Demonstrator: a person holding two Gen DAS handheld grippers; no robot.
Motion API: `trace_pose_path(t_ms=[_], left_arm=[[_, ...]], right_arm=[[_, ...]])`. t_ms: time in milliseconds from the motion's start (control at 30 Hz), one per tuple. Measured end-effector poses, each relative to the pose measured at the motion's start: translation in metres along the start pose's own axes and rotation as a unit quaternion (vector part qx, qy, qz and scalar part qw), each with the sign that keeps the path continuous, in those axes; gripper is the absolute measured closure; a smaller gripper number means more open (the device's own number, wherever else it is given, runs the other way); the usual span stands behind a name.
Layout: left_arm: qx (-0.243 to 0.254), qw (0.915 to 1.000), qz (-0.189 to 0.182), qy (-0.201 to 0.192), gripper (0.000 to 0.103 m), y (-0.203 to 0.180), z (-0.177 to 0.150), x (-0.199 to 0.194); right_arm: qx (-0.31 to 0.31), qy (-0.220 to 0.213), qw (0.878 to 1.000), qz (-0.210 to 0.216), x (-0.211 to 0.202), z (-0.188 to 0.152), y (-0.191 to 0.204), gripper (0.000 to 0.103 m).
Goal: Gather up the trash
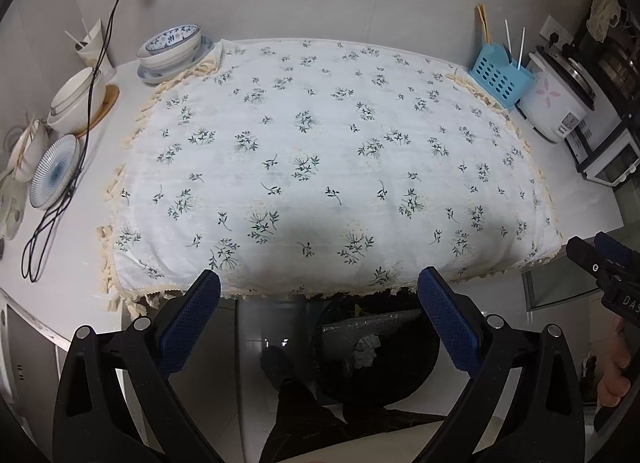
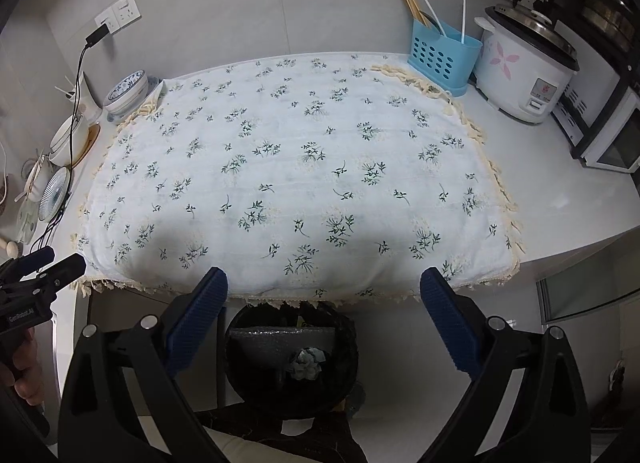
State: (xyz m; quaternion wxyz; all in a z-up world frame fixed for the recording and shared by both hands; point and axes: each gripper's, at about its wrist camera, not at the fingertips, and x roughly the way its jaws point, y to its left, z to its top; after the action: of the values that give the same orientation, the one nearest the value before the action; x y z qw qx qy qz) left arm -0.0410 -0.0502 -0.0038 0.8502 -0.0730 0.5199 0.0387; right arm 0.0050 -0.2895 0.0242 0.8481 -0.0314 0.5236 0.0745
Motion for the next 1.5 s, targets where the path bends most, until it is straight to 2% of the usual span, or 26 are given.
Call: trace_pose_path(t_ms=[300, 800, 1167, 1500], left_arm=[[0.007, 1.0, 0.001, 0.003, 0.006, -0.005, -0.002, 0.003], [-0.01, 0.9999, 0.007, 0.003, 0.006, 0.001, -0.001, 0.005], [-0.015, 0.9995, 0.027, 0.003, 0.006, 0.005, -0.001, 0.005], [-0.026, 0.9995, 0.019, 0.004, 0.006, 0.007, 0.0, 0.006]], right_arm=[[0.0, 0.003, 1.0, -0.003, 0.004, -0.004, -0.002, 0.01], [-0.007, 0.006, 1.0, 0.003, 0.007, -0.003, 0.001, 0.01], [-0.015, 0.007, 1.0, 0.012, 0.011, 0.002, 0.003, 0.01], [-0.018, 0.008, 1.0, 0.012, 0.013, 0.004, 0.004, 0.01]])
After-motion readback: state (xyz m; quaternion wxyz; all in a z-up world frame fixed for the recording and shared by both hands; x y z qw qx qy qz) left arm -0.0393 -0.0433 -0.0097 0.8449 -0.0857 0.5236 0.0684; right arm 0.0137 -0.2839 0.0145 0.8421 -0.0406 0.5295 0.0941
